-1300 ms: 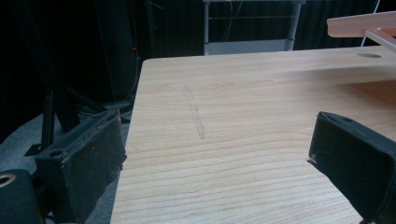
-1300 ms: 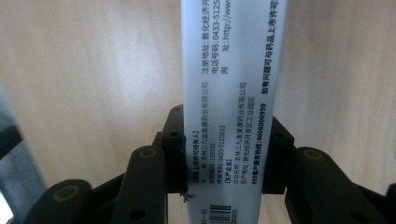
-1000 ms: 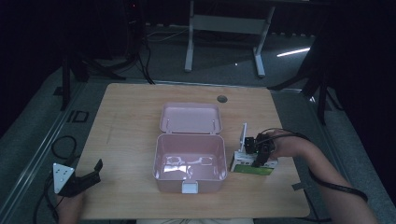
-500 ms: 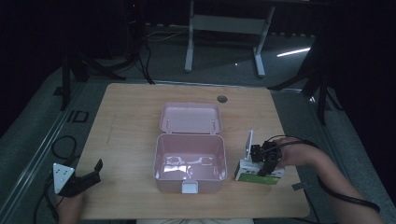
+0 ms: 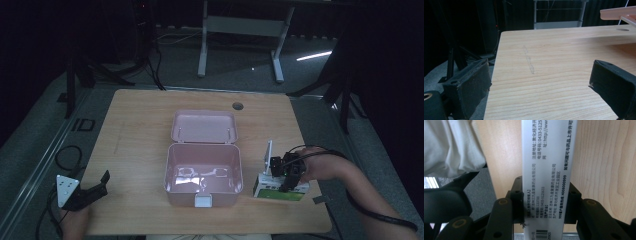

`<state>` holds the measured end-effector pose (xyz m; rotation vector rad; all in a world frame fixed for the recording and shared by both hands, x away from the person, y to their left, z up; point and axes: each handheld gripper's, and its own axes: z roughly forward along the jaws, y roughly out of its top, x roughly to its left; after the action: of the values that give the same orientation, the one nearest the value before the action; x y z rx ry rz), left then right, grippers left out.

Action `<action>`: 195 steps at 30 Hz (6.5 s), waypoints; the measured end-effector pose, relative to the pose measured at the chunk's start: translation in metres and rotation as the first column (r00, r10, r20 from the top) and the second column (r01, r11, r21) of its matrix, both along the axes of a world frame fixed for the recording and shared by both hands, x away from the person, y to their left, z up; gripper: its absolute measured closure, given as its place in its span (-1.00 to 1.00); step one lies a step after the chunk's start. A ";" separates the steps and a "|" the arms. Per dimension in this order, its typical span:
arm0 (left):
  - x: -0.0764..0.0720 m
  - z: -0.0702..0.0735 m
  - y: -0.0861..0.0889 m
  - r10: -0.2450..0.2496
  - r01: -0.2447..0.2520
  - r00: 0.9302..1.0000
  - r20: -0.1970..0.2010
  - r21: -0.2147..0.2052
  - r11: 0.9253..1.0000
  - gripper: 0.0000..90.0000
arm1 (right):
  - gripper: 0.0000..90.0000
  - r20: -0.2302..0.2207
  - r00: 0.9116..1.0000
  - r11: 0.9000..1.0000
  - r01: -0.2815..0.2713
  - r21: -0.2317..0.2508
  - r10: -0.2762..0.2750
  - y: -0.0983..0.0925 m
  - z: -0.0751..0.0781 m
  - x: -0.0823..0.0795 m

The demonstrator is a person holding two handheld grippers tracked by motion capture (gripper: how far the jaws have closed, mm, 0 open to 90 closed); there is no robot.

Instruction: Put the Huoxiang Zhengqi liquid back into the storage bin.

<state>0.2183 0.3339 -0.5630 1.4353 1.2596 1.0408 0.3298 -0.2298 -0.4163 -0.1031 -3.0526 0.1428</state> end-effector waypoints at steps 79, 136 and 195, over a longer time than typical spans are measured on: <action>0.000 0.000 0.001 -0.006 0.006 1.000 0.002 -0.007 1.000 -0.92 | 0.37 0.075 0.982 0.984 -0.174 0.046 0.171 0.176 0.098 -0.012; 0.000 0.000 0.001 -0.012 0.012 1.000 0.001 -0.004 1.000 -0.92 | 0.22 -0.016 0.990 0.990 -0.136 0.020 0.137 0.192 -0.040 0.007; 0.000 0.000 0.001 -0.010 0.010 1.000 0.000 -0.006 1.000 -0.92 | -0.71 0.174 0.928 0.802 0.178 0.570 -0.329 -0.003 -0.025 0.032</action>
<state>0.2181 0.3349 -0.5630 1.4363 1.2533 1.0295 0.3616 -0.2331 -0.4413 -0.5312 -3.1476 -0.8247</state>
